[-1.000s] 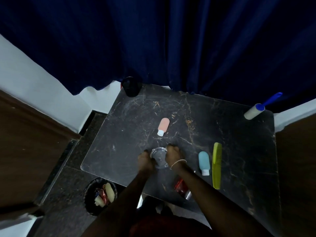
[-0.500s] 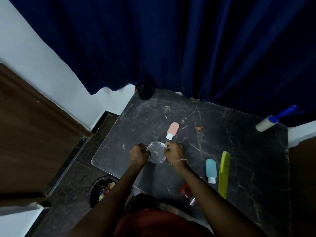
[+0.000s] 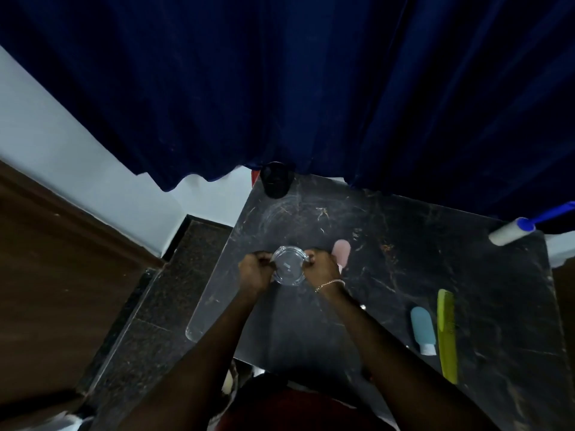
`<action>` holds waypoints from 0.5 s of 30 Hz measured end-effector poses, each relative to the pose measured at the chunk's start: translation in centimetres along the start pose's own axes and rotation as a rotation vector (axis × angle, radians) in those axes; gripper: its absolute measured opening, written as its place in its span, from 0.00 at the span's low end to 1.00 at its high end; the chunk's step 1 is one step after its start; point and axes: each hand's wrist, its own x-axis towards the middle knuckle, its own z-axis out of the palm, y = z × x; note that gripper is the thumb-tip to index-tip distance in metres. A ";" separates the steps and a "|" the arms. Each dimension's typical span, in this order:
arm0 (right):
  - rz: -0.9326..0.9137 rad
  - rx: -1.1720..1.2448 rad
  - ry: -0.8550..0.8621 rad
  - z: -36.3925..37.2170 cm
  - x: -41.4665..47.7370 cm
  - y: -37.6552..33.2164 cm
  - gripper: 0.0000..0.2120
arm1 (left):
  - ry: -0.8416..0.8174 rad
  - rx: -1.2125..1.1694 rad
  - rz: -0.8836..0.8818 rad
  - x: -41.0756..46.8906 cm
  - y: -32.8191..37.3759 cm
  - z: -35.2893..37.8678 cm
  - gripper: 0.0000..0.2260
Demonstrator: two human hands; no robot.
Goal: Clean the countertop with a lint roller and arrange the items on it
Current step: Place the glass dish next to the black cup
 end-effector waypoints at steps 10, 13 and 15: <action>0.080 0.060 0.073 2.5 7.1 -5.9 0.13 | -0.167 0.138 0.133 9.5 1.8 -4.9 0.13; 0.110 0.085 0.076 3.0 9.1 -7.0 0.13 | -0.155 0.159 0.126 11.6 2.4 -5.3 0.14; 0.120 0.067 0.062 3.5 10.5 -7.6 0.13 | -0.134 0.175 0.123 13.1 2.8 -5.4 0.14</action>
